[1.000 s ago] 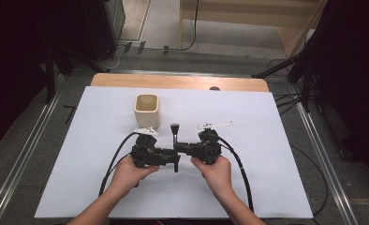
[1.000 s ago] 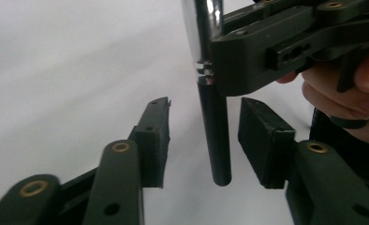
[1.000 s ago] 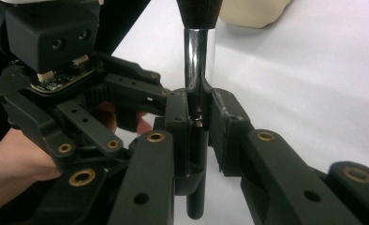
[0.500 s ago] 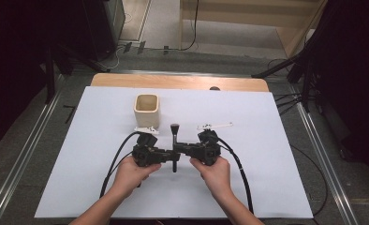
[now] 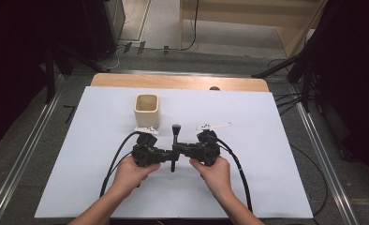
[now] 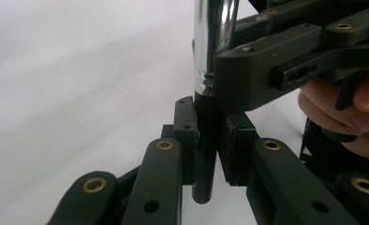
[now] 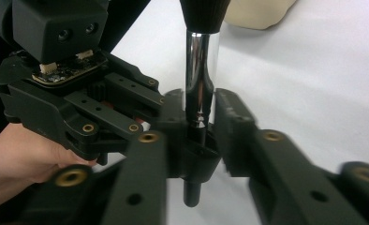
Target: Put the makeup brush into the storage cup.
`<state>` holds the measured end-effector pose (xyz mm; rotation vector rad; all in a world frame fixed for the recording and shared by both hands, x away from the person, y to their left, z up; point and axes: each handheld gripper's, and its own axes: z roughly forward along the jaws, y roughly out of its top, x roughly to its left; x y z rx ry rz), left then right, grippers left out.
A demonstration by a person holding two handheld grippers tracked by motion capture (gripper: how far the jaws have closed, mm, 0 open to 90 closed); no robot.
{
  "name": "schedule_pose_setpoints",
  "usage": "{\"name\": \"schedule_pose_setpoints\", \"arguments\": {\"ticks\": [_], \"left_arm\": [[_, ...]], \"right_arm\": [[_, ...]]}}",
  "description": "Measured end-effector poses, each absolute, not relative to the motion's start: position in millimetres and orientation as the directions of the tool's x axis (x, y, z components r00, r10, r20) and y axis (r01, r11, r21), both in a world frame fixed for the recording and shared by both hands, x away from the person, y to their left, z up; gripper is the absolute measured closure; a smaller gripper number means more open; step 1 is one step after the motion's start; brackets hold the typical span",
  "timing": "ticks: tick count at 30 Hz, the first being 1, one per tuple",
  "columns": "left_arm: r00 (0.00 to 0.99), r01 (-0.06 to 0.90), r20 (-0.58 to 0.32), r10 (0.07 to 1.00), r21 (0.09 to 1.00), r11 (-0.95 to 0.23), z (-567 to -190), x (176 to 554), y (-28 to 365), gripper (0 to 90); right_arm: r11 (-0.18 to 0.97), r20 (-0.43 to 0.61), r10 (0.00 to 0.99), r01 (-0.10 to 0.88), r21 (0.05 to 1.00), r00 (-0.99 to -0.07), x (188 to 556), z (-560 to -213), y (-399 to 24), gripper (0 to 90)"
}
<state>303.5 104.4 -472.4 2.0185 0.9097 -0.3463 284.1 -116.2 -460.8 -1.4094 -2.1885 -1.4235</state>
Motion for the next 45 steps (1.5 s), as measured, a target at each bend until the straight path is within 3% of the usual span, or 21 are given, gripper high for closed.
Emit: {"name": "schedule_pose_setpoints", "arguments": {"ticks": [10, 16, 22, 35, 45], "left_arm": [[0.695, 0.713, -0.531, 0.485, 0.596, -0.37, -470.8, 305.5, 109.2, 79.8], [0.692, 0.716, -0.53, 0.49, 0.593, -0.369, -468.4, 307.4, 115.0, 79.8], [0.687, 0.721, -0.54, 0.487, 0.59, -0.363, -467.9, 308.8, 118.3, 79.8], [0.691, 0.719, -0.539, 0.482, 0.585, -0.376, -467.4, 307.9, 117.8, 79.8], [0.686, 0.723, -0.547, 0.48, 0.584, -0.369, -467.0, 309.6, 118.0, 79.7]], "right_arm": [[0.109, 0.521, 0.631, 0.73, 0.674, -0.575, 283.7, -457.3, -123.4, 53.8], [0.129, 0.494, 0.639, 0.715, 0.688, -0.59, 284.9, -457.0, -130.3, 47.2], [0.207, 0.409, 0.66, 0.675, 0.708, -0.631, 287.3, -463.2, -132.4, 38.0], [0.321, 0.29, 0.651, 0.601, 0.732, -0.702, 285.1, -468.9, -131.6, 26.3], [0.383, 0.243, 0.646, 0.583, 0.716, -0.723, 281.9, -471.9, -137.5, 23.5]]}}
